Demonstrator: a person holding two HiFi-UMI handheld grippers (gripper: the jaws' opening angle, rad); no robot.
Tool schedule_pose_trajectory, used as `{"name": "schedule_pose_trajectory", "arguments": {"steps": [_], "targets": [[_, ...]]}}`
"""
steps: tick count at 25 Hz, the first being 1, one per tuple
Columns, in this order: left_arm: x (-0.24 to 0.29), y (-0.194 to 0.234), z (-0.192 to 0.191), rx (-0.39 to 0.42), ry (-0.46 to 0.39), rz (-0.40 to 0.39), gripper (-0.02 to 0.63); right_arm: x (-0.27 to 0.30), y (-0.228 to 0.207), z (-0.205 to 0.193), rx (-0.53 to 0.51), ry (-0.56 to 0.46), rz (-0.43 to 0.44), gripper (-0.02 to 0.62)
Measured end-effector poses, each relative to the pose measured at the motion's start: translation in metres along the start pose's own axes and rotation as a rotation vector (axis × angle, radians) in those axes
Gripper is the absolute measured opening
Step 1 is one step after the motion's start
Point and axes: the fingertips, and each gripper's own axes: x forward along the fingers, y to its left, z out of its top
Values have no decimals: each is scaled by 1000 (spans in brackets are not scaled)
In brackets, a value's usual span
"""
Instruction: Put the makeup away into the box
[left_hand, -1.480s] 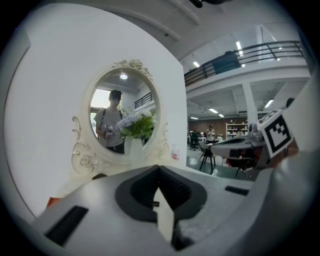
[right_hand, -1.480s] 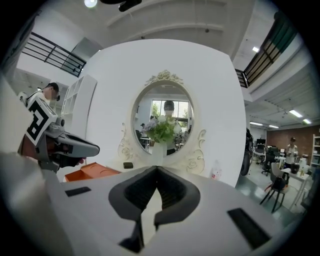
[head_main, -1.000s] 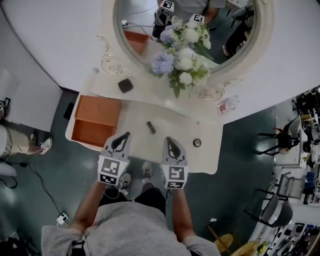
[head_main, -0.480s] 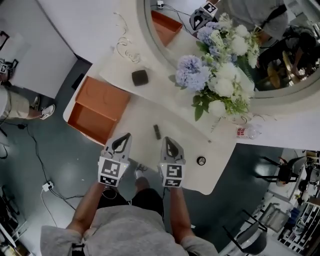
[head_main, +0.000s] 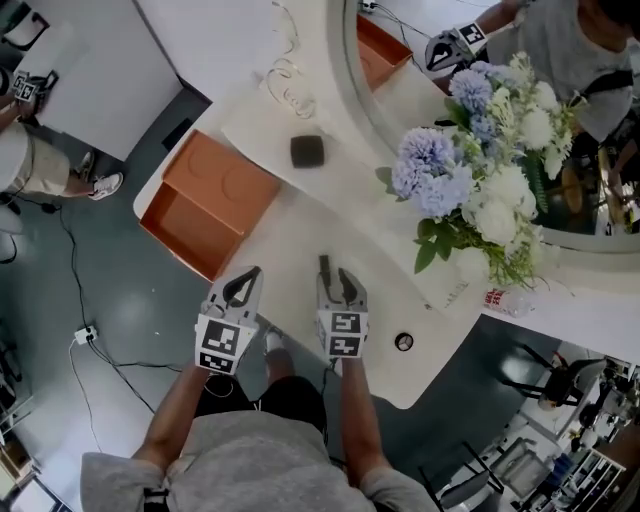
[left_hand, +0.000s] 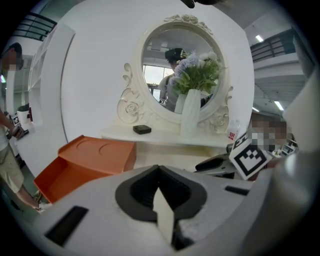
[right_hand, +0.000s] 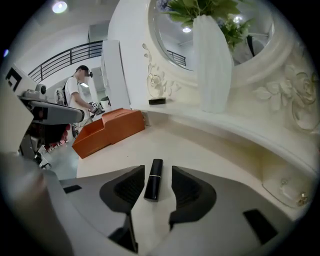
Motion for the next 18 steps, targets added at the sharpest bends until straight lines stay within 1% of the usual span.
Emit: {"name": "schedule_pose_trajectory", "arguments": {"steps": [3,6,7,8,9,18], "targets": [[-1,3,-8,-15,15,20,0,10,0,-7,-31,23,9,166],[-1,6,-13,-23,22,31,1,16,4,-10,-38,46,23,164],[-1,6,-14,-25,23,34,2,18,4,-11,-43,53,19,151],[-1,7,-14,-27,23,38,2,19,4,-11,-49,55,14,116],[-2,8,-15,-30,23,41,0,19,5,-8,-57,54,13,107],[-20,16,-4,-34,-8,90,2,10,12,7,-93,24,35,100]]}}
